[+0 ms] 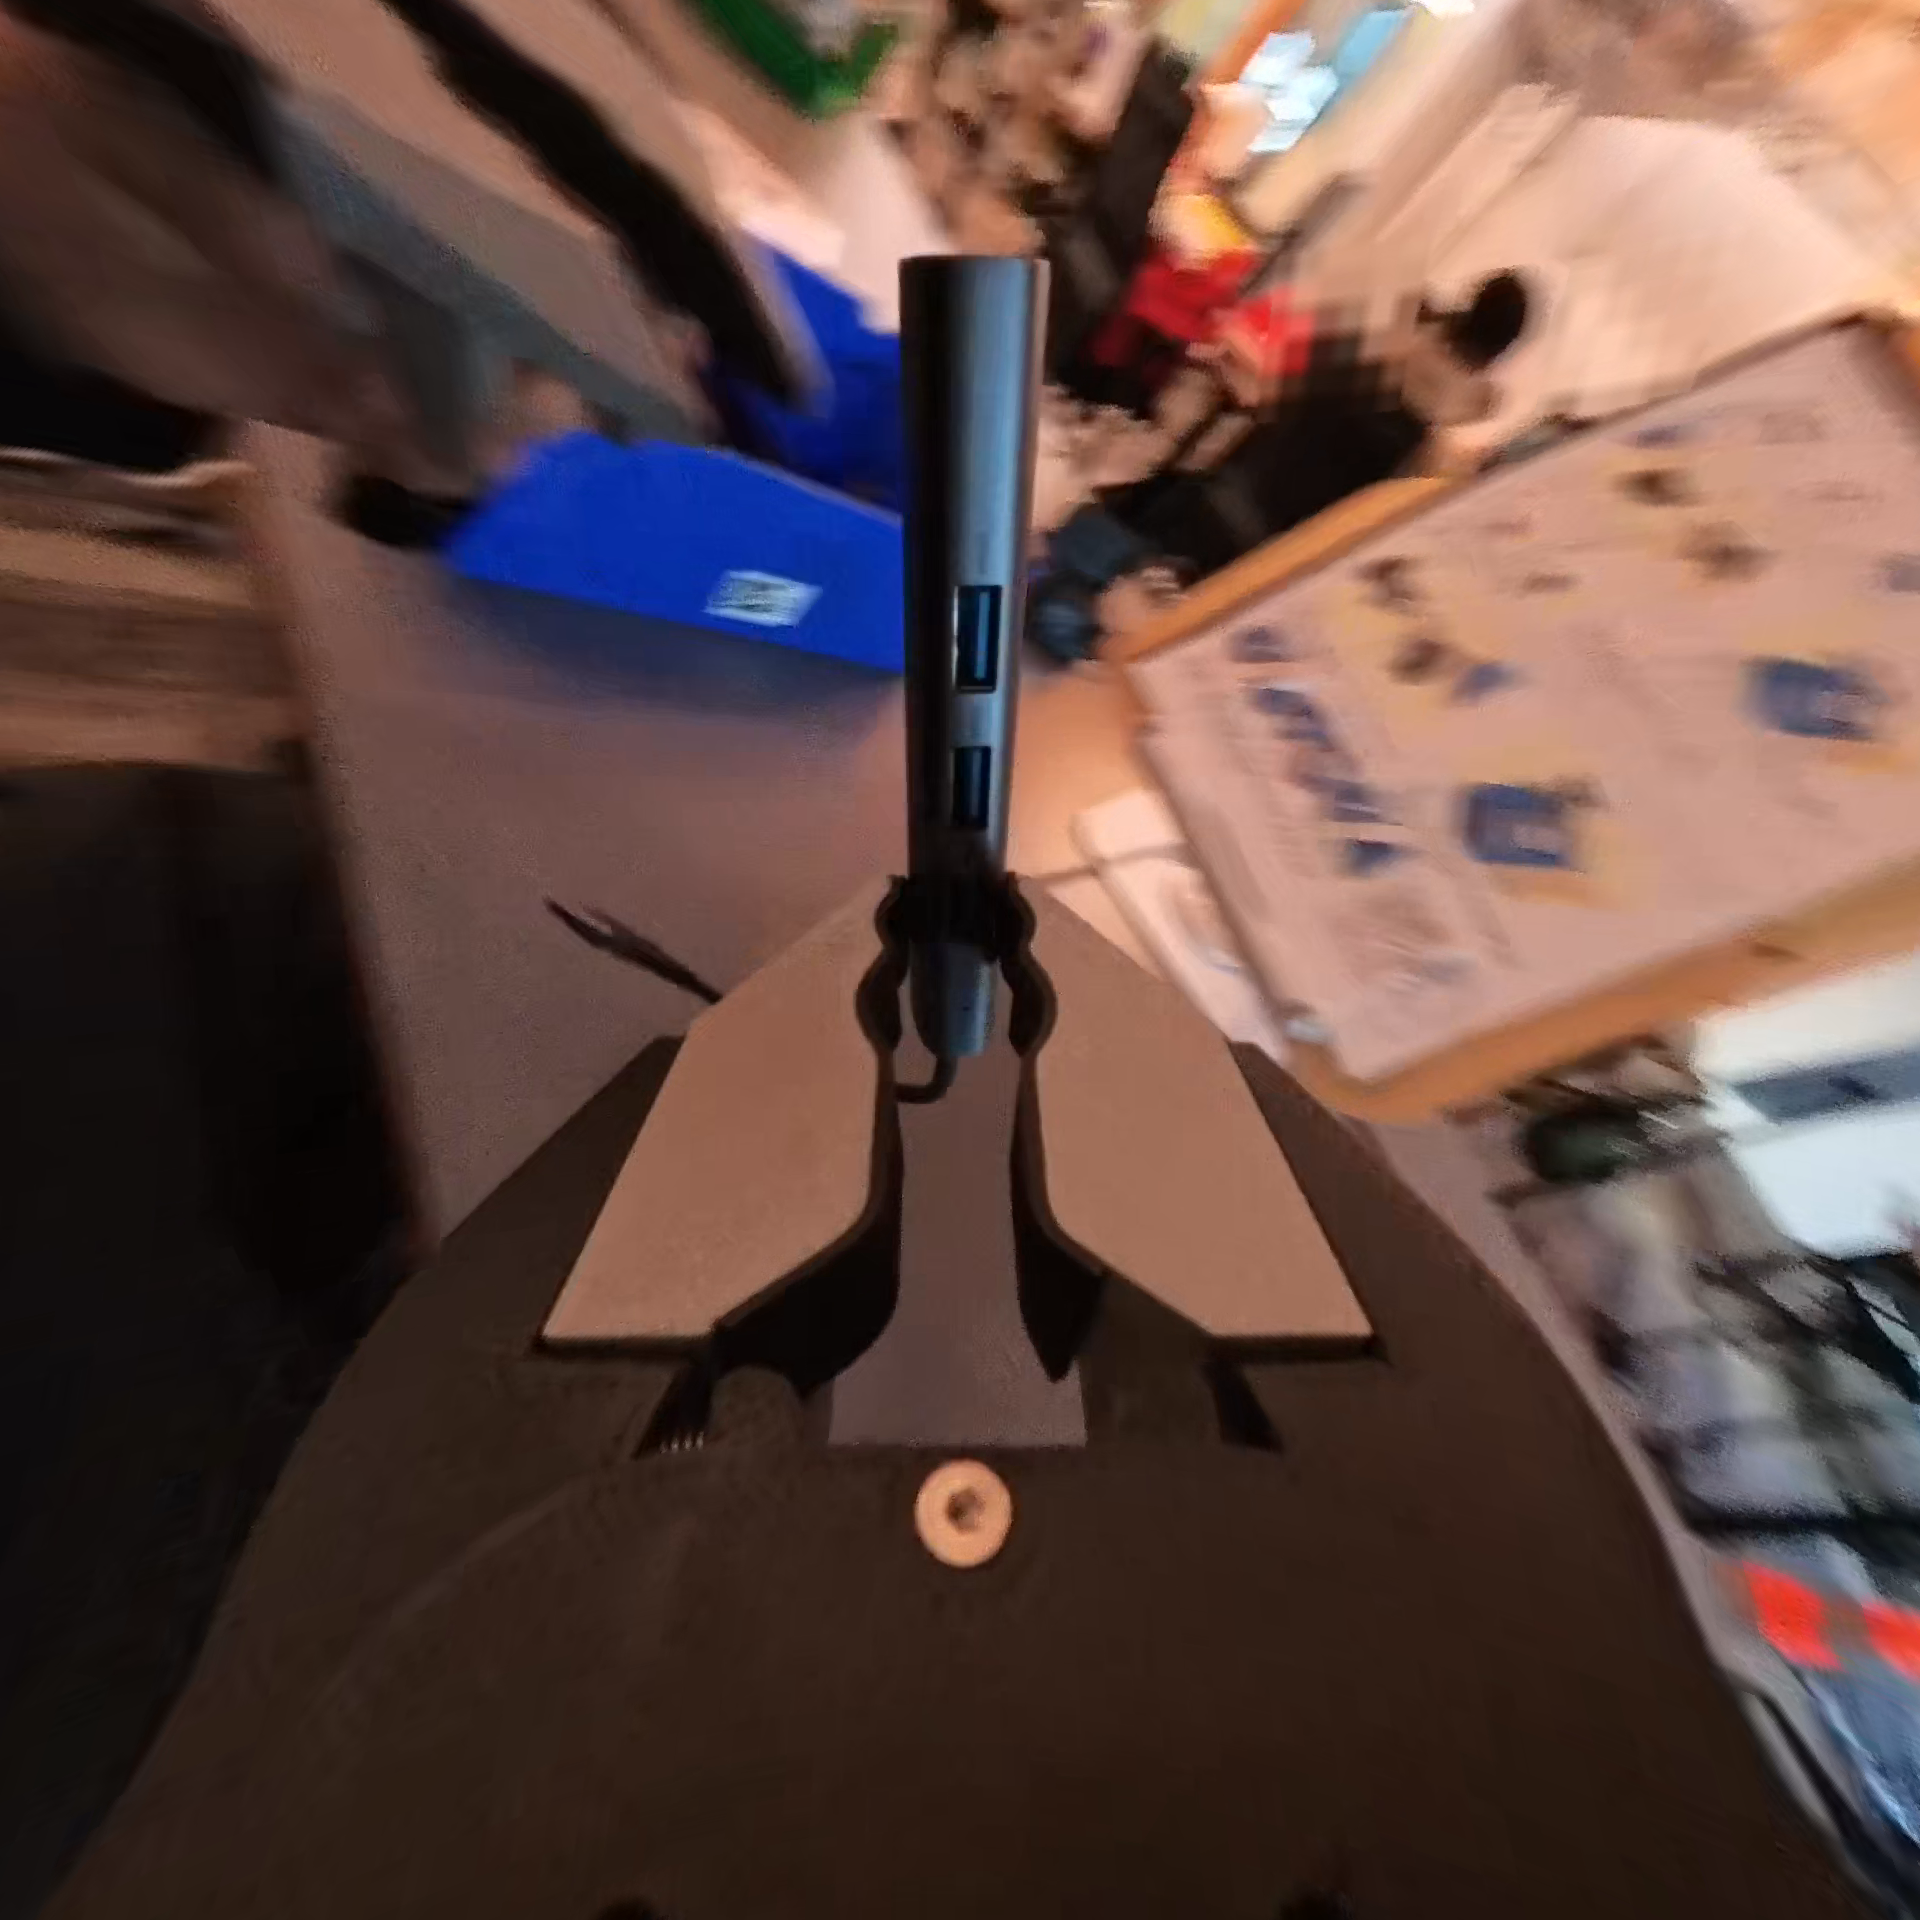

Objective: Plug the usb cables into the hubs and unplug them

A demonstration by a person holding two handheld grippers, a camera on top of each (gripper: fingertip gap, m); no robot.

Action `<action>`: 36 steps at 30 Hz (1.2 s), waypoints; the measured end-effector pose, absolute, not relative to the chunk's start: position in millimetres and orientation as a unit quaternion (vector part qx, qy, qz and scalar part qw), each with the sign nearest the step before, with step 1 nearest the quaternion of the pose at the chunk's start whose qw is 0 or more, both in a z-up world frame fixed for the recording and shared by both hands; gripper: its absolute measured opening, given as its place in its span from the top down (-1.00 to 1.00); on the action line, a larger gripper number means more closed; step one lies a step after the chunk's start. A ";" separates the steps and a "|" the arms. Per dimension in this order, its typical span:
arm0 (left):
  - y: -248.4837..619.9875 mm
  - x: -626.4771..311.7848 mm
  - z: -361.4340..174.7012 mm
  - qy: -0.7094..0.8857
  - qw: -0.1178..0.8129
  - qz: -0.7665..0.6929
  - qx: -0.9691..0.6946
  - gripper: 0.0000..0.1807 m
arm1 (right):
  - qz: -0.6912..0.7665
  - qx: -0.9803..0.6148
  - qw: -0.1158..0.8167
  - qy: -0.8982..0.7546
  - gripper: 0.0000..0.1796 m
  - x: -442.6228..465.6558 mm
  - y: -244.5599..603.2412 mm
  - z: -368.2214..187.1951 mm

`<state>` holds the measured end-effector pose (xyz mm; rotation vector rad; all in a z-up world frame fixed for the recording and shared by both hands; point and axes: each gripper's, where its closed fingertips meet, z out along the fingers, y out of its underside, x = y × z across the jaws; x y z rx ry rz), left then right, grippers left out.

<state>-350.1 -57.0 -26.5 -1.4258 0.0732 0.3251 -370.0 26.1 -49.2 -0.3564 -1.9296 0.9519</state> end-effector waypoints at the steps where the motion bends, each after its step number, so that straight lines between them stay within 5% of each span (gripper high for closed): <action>1: -65.2 -357.9 -24.1 0.021 0.734 0.166 -0.658 0.84 | 0.374 -0.166 0.503 -0.762 0.84 -380.3 48.0 -29.8; 8: -113.6 -375.1 -14.1 -0.011 0.682 0.237 -0.691 0.77 | 0.230 -0.303 0.686 -0.620 0.85 -476.8 246.7 68.5; 15: -157.3 -393.3 3.6 -0.082 0.686 0.251 -0.678 0.78 | 0.106 -0.556 0.379 -0.733 0.74 -535.0 375.3 -114.9; 17: -169.2 -403.4 1.7 -0.103 0.675 0.259 -0.683 0.75 | 0.048 -0.597 0.317 -0.735 0.84 -522.8 396.9 -153.9; 21: -188.6 -414.1 5.3 -0.123 0.677 0.275 -0.671 0.74 | 0.025 -0.646 0.274 -0.712 0.62 -506.0 409.4 -163.8; 25: -207.6 -432.6 -0.9 -0.154 0.657 0.301 -0.674 0.72 | 0.098 -0.620 0.349 -0.696 0.70 -508.7 389.3 -116.8; 30: -252.1 -468.8 -15.5 -0.232 0.622 0.334 -0.669 0.69 | 0.238 -0.518 0.378 -0.729 0.71 -492.8 293.9 -84.4; 36: -293.0 -497.7 -48.7 -0.309 0.565 0.343 -0.684 0.62 | 0.359 -0.396 0.315 -0.784 0.73 -445.5 162.4 -112.9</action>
